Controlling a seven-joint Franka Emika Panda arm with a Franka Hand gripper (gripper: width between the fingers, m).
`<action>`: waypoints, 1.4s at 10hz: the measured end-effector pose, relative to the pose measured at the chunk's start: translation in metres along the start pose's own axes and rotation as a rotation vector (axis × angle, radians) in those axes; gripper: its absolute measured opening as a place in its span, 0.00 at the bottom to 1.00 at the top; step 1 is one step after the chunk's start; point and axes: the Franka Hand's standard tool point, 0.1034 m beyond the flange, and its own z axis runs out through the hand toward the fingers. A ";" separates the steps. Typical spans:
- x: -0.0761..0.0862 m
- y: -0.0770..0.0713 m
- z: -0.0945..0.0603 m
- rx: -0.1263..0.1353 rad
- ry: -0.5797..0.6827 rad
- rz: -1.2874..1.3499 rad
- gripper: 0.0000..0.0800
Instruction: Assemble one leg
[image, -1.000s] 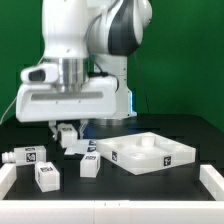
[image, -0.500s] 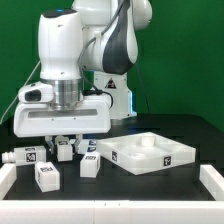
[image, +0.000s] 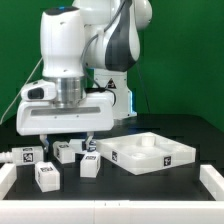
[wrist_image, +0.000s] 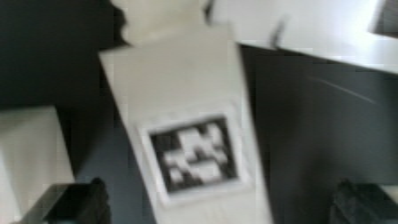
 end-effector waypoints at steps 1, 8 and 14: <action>0.009 -0.010 -0.014 0.007 0.011 -0.008 0.80; 0.051 -0.114 -0.023 -0.008 0.061 -0.154 0.81; 0.035 -0.104 0.014 -0.033 0.043 -0.208 0.81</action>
Offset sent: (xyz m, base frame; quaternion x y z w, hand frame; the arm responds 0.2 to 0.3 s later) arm 0.0119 0.0552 0.0280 -0.0193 -0.0224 -0.0448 0.9986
